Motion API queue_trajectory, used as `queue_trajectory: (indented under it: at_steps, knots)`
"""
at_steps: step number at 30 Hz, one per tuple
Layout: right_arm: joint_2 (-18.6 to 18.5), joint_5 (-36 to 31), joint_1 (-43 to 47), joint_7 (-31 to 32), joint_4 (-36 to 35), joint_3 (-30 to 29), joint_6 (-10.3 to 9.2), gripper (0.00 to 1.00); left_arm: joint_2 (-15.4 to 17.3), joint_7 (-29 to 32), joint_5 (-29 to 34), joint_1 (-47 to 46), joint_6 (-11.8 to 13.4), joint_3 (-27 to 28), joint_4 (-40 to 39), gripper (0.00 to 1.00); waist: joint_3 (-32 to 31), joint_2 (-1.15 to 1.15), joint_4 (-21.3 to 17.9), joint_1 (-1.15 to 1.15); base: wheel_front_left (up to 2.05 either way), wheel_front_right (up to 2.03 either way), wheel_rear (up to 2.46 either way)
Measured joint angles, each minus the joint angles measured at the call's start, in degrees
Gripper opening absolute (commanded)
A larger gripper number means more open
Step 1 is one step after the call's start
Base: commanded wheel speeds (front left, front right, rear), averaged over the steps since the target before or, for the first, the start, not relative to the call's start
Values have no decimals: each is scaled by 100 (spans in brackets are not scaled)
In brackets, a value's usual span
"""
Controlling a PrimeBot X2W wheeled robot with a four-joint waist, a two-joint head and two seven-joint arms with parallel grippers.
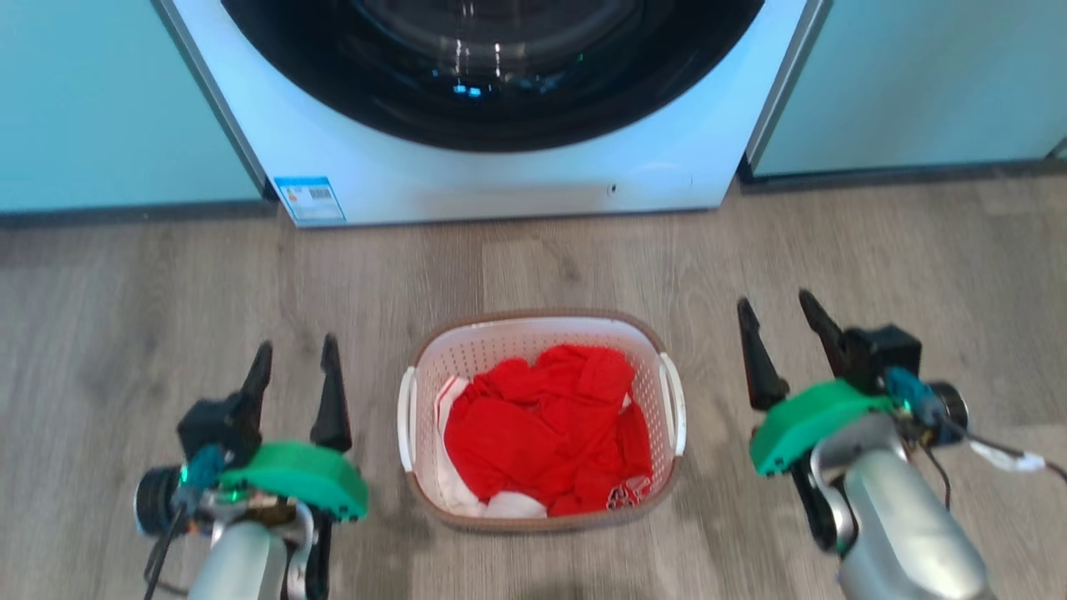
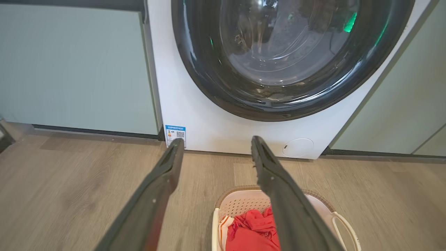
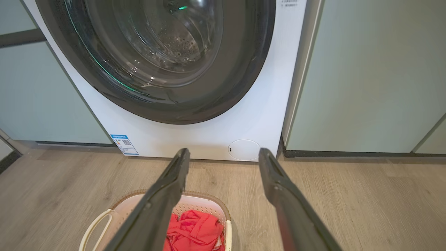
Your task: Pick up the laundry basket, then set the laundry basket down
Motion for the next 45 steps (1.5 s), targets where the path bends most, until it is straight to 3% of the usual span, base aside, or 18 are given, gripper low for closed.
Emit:
queue_trajectory:
  at_steps: [19,42,43,45]
  knots:
    - [47,-210,1467,0,-1323,-531,0,100,-73,0,293,1618,-18,345,-1122,100,-725,0,-9,0,0,0,0]
    - [98,-209,1720,0,-1503,-656,0,100,-73,0,349,1746,2,401,-1290,100,-815,0,-41,0,0,0,0]
    - [98,-209,1720,0,-1502,-658,0,0,-73,0,336,1746,1,401,-1294,0,-815,0,-39,0,0,0,0]
    - [104,-208,1726,8,-1407,-655,0,0,-73,10,337,1746,2,375,-1211,0,-815,-1,-37,0,0,0,0]
